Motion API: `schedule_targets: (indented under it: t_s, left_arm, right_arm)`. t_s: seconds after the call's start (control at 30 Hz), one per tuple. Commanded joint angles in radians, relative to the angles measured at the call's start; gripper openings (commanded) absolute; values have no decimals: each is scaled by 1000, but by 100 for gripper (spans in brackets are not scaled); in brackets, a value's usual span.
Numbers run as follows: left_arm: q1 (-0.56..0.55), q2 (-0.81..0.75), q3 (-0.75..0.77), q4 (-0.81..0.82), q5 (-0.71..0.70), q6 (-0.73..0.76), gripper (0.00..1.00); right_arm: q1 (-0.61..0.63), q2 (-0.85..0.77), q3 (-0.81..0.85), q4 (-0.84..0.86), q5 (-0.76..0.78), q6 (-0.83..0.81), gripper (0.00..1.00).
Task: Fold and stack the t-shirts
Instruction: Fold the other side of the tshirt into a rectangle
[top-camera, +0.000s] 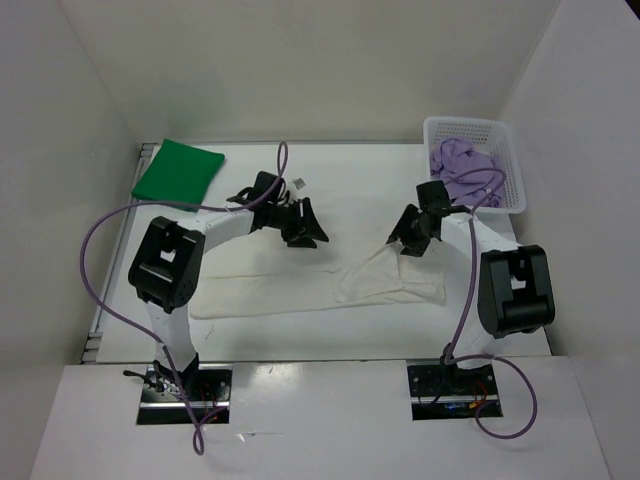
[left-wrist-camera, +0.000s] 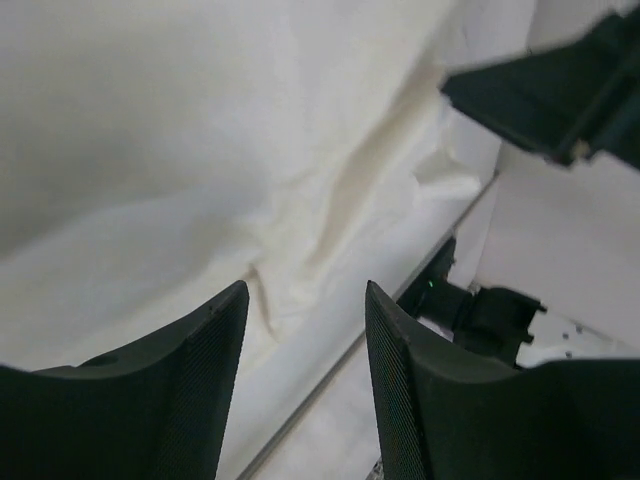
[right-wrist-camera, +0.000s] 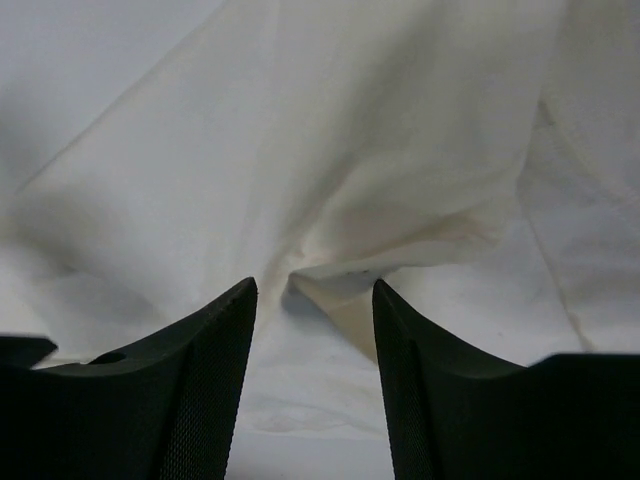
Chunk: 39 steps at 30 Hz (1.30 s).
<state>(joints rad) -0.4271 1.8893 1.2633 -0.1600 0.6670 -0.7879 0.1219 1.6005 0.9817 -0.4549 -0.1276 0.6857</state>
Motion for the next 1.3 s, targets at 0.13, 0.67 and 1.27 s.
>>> schedule_targets:
  t_s: [0.13,0.67,1.27]
  left_arm:
    - [142,146,18,53,-43,-28,57]
    - [332,189,-76,142,-56,-85,55]
    - [300,-189,-266,134,-90,-74,55]
  right_arm:
    - [28,-16,-34,33,11,-17,22]
    - [61,-257,-218,-200,3,143,10]
    - [73,-248,-32,-199,20,78,6]
